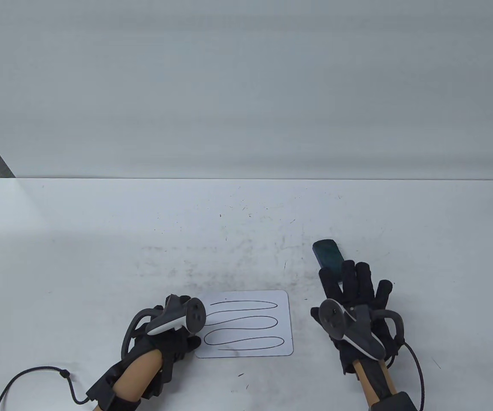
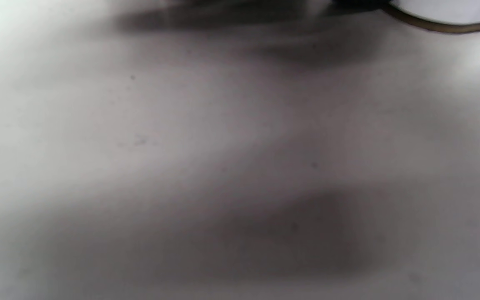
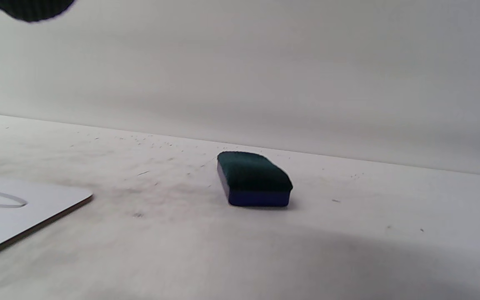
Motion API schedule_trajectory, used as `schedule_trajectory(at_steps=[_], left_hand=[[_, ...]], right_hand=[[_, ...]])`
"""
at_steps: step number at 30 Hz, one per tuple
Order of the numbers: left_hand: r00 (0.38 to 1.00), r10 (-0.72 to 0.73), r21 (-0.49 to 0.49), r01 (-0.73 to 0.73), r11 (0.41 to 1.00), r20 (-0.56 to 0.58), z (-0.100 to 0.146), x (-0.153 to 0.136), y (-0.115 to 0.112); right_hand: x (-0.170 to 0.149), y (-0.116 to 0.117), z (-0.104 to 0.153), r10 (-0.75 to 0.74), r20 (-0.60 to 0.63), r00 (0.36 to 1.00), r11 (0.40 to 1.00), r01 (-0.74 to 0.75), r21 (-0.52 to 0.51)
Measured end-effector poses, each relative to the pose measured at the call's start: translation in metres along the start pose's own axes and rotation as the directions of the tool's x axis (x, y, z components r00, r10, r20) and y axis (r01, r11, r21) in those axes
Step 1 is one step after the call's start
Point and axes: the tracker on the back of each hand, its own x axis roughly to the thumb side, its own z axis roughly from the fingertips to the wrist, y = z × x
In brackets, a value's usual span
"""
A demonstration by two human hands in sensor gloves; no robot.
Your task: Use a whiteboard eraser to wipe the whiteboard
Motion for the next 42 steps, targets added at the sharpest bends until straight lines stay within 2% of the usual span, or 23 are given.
schedule_trajectory(at_steps=[3, 6, 8, 9, 12, 14, 17, 19, 20, 24, 35, 42], left_hand=[[1.000, 0.023, -0.011, -0.023, 1.000, 0.014, -0.001, -0.002, -0.001], [1.000, 0.023, -0.004, -0.023, 1.000, 0.020, 0.000, -0.002, -0.001], [0.999, 0.028, -0.001, -0.028, 1.000, 0.025, 0.000, -0.002, -0.001], [0.999, 0.032, -0.001, -0.032, 0.999, 0.028, 0.000, -0.002, -0.002], [0.999, 0.034, -0.003, -0.034, 0.999, 0.031, 0.000, -0.002, -0.002], [0.999, 0.036, -0.004, -0.036, 0.999, 0.032, -0.001, -0.003, -0.003], [0.999, 0.041, -0.007, -0.040, 0.999, 0.032, -0.001, -0.003, -0.003], [0.999, 0.042, -0.009, -0.041, 0.999, 0.032, -0.001, -0.003, -0.003], [0.999, 0.043, -0.011, -0.042, 0.999, 0.032, -0.001, -0.003, -0.003], [0.998, 0.045, -0.012, -0.045, 0.999, 0.033, -0.001, -0.003, -0.003], [0.998, 0.049, -0.016, -0.048, 0.999, 0.035, -0.002, -0.004, -0.003], [0.998, 0.045, -0.016, -0.045, 0.999, 0.035, -0.002, -0.004, -0.003]], right_hand=[[-0.012, -0.001, -0.034, -0.013, -0.095, 0.995, 1.000, 0.014, 0.008], [-0.024, 0.011, -0.064, -0.047, -0.200, 0.979, 0.998, 0.054, 0.032], [-0.033, 0.030, -0.080, -0.067, -0.284, 0.957, 0.989, 0.101, 0.106], [-0.037, 0.042, -0.086, -0.068, -0.323, 0.944, 0.976, 0.130, 0.177], [-0.046, 0.074, -0.089, -0.044, -0.396, 0.917, 0.924, 0.188, 0.333], [-0.049, 0.091, -0.087, -0.024, -0.423, 0.906, 0.895, 0.208, 0.396], [-0.051, 0.108, -0.084, -0.039, -0.447, 0.894, 0.879, 0.243, 0.409], [-0.048, 0.114, -0.084, -0.059, -0.456, 0.888, 0.866, 0.273, 0.419], [-0.047, 0.113, -0.086, -0.024, -0.446, 0.895, 0.867, 0.241, 0.437], [-0.046, 0.114, -0.090, -0.087, -0.474, 0.876, 0.860, 0.306, 0.409], [-0.054, 0.111, -0.093, -0.152, -0.505, 0.850, 0.867, 0.360, 0.344], [-0.071, 0.089, -0.082, -0.344, -0.460, 0.818, 0.887, 0.444, 0.126]])
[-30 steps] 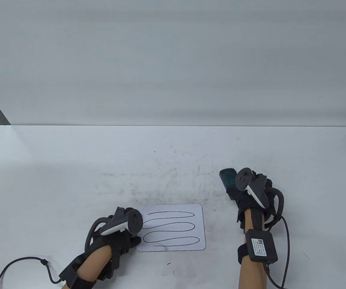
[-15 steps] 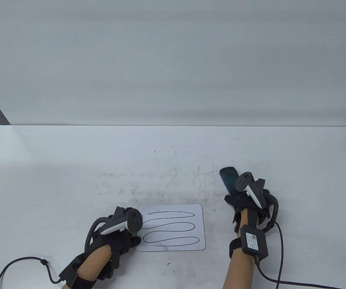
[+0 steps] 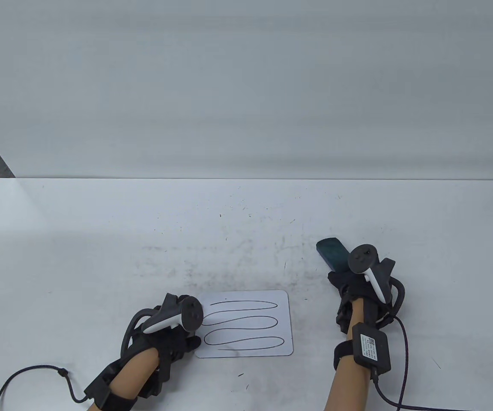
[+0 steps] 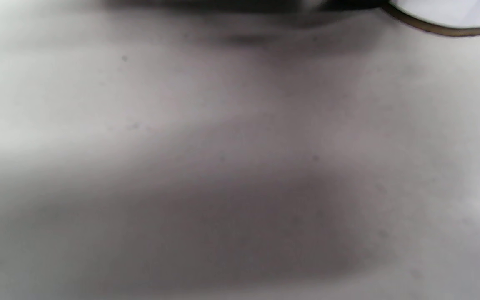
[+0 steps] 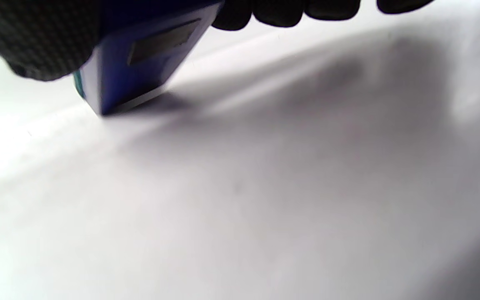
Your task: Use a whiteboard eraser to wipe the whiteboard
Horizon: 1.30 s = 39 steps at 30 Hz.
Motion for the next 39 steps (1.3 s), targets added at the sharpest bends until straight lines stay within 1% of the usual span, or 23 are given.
schedule_trajectory(at_steps=[2, 3, 5, 7, 9, 13, 14, 15, 17, 18, 19, 21, 24, 27, 30, 32, 34, 35, 36, 38, 39], left_hand=[[1.000, 0.000, 0.001, 0.000, 1.000, 0.000, 0.000, 0.000, 0.000], [1.000, 0.001, 0.002, -0.001, 1.000, 0.000, 0.000, 0.000, 0.000], [1.000, -0.001, 0.002, 0.001, 1.000, -0.001, 0.000, 0.000, 0.000], [1.000, -0.002, 0.004, 0.002, 1.000, -0.001, 0.000, 0.000, 0.000], [1.000, 0.000, 0.004, 0.000, 1.000, -0.001, 0.000, 0.000, 0.000], [1.000, 0.001, 0.006, -0.001, 1.000, 0.000, 0.000, 0.000, 0.000], [1.000, 0.001, 0.006, -0.001, 1.000, 0.000, 0.000, 0.000, 0.000], [1.000, -0.001, 0.007, 0.001, 1.000, 0.001, 0.000, 0.000, 0.000], [1.000, 0.002, 0.011, -0.002, 1.000, 0.002, 0.000, 0.000, 0.000], [1.000, 0.003, 0.012, -0.003, 1.000, 0.003, 0.000, 0.000, 0.000], [1.000, 0.005, 0.013, -0.005, 1.000, 0.004, 0.000, 0.000, -0.001], [1.000, 0.007, 0.013, -0.007, 1.000, 0.005, 0.000, 0.000, -0.001], [1.000, 0.007, 0.013, -0.007, 1.000, 0.005, 0.000, 0.000, -0.001], [1.000, 0.014, 0.009, -0.015, 1.000, 0.011, 0.000, -0.001, -0.002], [0.999, 0.036, 0.004, -0.036, 0.999, 0.017, -0.001, 0.000, -0.003], [0.999, 0.040, 0.008, -0.040, 0.999, 0.018, 0.000, 0.000, -0.003], [0.999, 0.039, 0.003, -0.039, 0.999, 0.020, -0.001, 0.000, -0.003], [0.999, 0.046, -0.001, -0.046, 0.999, 0.023, -0.001, 0.000, -0.003], [0.998, 0.056, -0.006, -0.056, 0.998, 0.031, -0.001, 0.000, -0.003], [0.996, 0.077, -0.015, -0.077, 0.997, 0.044, -0.001, 0.000, -0.003], [0.996, 0.079, -0.018, -0.078, 0.997, 0.044, -0.001, 0.000, -0.003]], right_hand=[[-0.005, -0.012, 0.007, -0.093, 0.043, 0.995, 0.994, 0.095, -0.047], [-0.007, -0.018, 0.011, -0.165, 0.066, 0.984, 0.984, 0.169, -0.061], [-0.011, -0.028, 0.020, -0.252, 0.108, 0.962, 0.961, 0.262, -0.091], [-0.014, -0.037, 0.031, -0.310, 0.158, 0.938, 0.939, 0.327, -0.102], [-0.017, -0.045, 0.042, -0.397, 0.211, 0.893, 0.904, 0.420, -0.081], [-0.018, -0.049, 0.060, -0.616, 0.297, 0.730, 0.767, 0.642, 0.012], [-0.018, -0.049, 0.062, -0.657, 0.298, 0.692, 0.730, 0.683, 0.026], [-0.020, -0.048, 0.064, -0.709, 0.290, 0.643, 0.680, 0.733, 0.036], [-0.020, -0.046, 0.066, -0.759, 0.276, 0.590, 0.624, 0.780, 0.047], [-0.020, -0.045, 0.066, -0.762, 0.278, 0.586, 0.619, 0.784, 0.045], [-0.020, -0.045, 0.066, -0.758, 0.283, 0.588, 0.622, 0.782, 0.042], [-0.019, -0.044, 0.067, -0.735, 0.293, 0.612, 0.646, 0.763, 0.028], [-0.014, -0.047, 0.070, -0.669, 0.311, 0.675, 0.714, 0.700, 0.018], [-0.007, -0.049, 0.075, -0.606, 0.337, 0.721, 0.765, 0.644, -0.004], [0.003, -0.049, 0.080, -0.492, 0.365, 0.790, 0.840, 0.541, -0.038], [0.015, -0.047, 0.085, -0.345, 0.399, 0.850, 0.909, 0.409, -0.085], [0.030, -0.043, 0.090, -0.177, 0.437, 0.882, 0.958, 0.257, -0.131], [0.038, -0.040, 0.092, -0.091, 0.449, 0.889, 0.972, 0.177, -0.154], [0.050, -0.035, 0.094, 0.026, 0.468, 0.883, 0.983, 0.063, -0.175], [0.072, -0.024, 0.097, 0.160, 0.487, 0.859, 0.979, -0.074, -0.191], [0.082, -0.017, 0.098, 0.201, 0.504, 0.840, 0.973, -0.112, -0.201]])
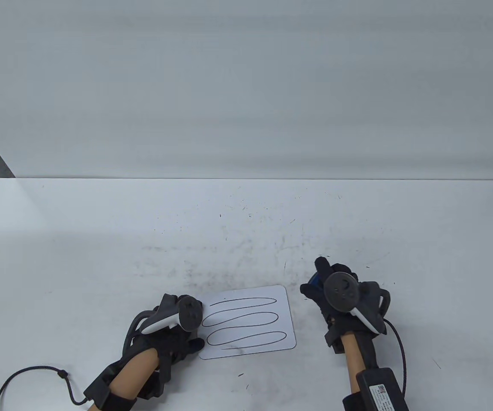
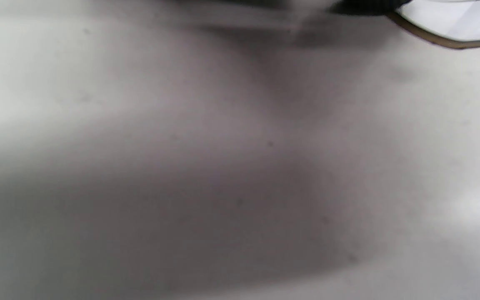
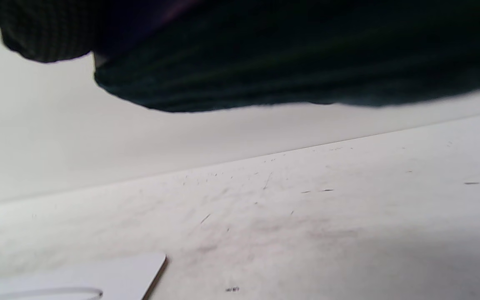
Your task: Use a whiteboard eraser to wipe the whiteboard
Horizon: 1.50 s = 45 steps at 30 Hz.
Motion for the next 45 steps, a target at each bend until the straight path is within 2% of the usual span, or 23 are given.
schedule_trajectory(at_steps=[5, 13, 18, 20, 24, 26, 30, 35, 39, 45], left_hand=[[1.000, 0.018, -0.018, -0.018, 1.000, 0.006, -0.001, 0.001, 0.000], [1.000, -0.025, -0.016, 0.025, 1.000, -0.011, -0.002, 0.008, 0.001], [0.999, -0.045, -0.018, 0.045, 0.999, -0.022, -0.003, 0.011, 0.001], [0.999, -0.047, -0.014, 0.047, 0.999, -0.025, -0.003, 0.011, 0.001], [0.998, -0.055, -0.014, 0.054, 0.998, -0.029, -0.003, 0.012, 0.001], [0.998, -0.057, -0.015, 0.057, 0.998, -0.029, -0.003, 0.012, 0.001], [0.997, -0.063, -0.017, 0.063, 0.998, -0.034, -0.003, 0.013, 0.001], [0.997, -0.071, -0.012, 0.070, 0.997, -0.041, -0.003, 0.014, 0.002], [0.996, -0.077, -0.014, 0.076, 0.997, -0.048, -0.003, 0.015, 0.002], [0.996, -0.074, -0.013, 0.074, 0.997, -0.047, -0.003, 0.015, 0.002]], right_hand=[[0.044, 0.037, -0.024, 0.139, 0.083, 0.987, 0.979, -0.150, 0.135], [0.069, 0.080, -0.052, 0.292, 0.151, 0.945, 0.925, -0.319, 0.206], [0.069, 0.078, -0.053, 0.285, 0.159, 0.945, 0.929, -0.313, 0.199], [0.067, 0.075, -0.051, 0.290, 0.189, 0.938, 0.917, -0.329, 0.226], [0.053, 0.069, -0.042, 0.229, 0.116, 0.967, 0.830, -0.256, 0.495], [0.046, 0.069, -0.038, 0.258, 0.107, 0.960, 0.789, -0.274, 0.550], [0.048, 0.070, -0.035, 0.210, 0.142, 0.967, 0.858, -0.252, 0.448], [0.059, 0.069, -0.020, 0.337, 0.191, 0.922, 0.845, -0.385, 0.371], [0.061, 0.062, 0.006, 0.364, 0.222, 0.905, 0.822, -0.424, 0.381], [0.055, 0.050, 0.062, 0.332, 0.248, 0.910, 0.827, -0.407, 0.389]])
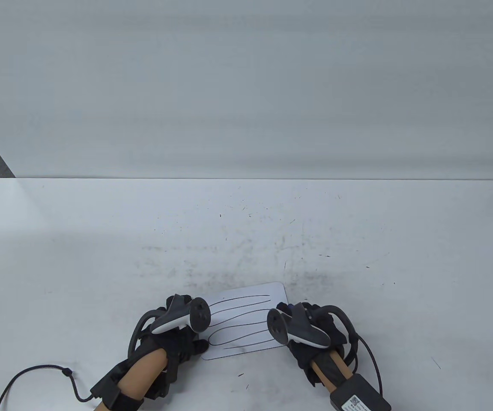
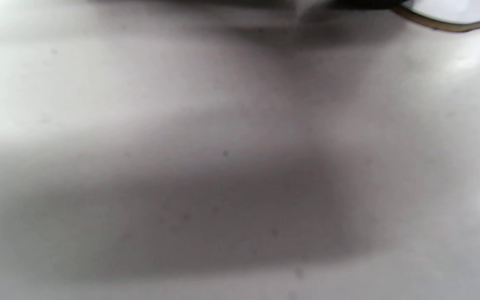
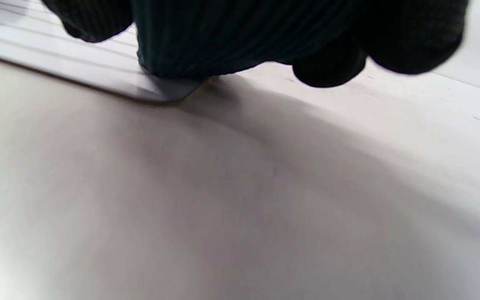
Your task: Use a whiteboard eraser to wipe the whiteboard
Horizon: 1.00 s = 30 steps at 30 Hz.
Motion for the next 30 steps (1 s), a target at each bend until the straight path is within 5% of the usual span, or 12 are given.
schedule_trajectory(at_steps=[8, 23, 30], left_hand=[[0.998, 0.053, -0.026, -0.053, 0.998, 0.020, -0.001, -0.002, -0.001], [0.999, 0.036, -0.033, -0.035, 0.999, 0.021, -0.002, -0.002, 0.000], [1.000, 0.009, -0.031, -0.008, 0.999, 0.013, -0.002, 0.000, 0.001]], right_hand=[[0.004, 0.001, 0.012, 0.049, 0.020, 0.999, 0.999, -0.049, -0.013], [0.007, -0.026, -0.099, 0.021, -0.040, 0.999, 0.998, -0.023, -0.057], [0.009, -0.022, -0.088, 0.050, -0.017, 0.999, 0.997, -0.051, -0.061]])
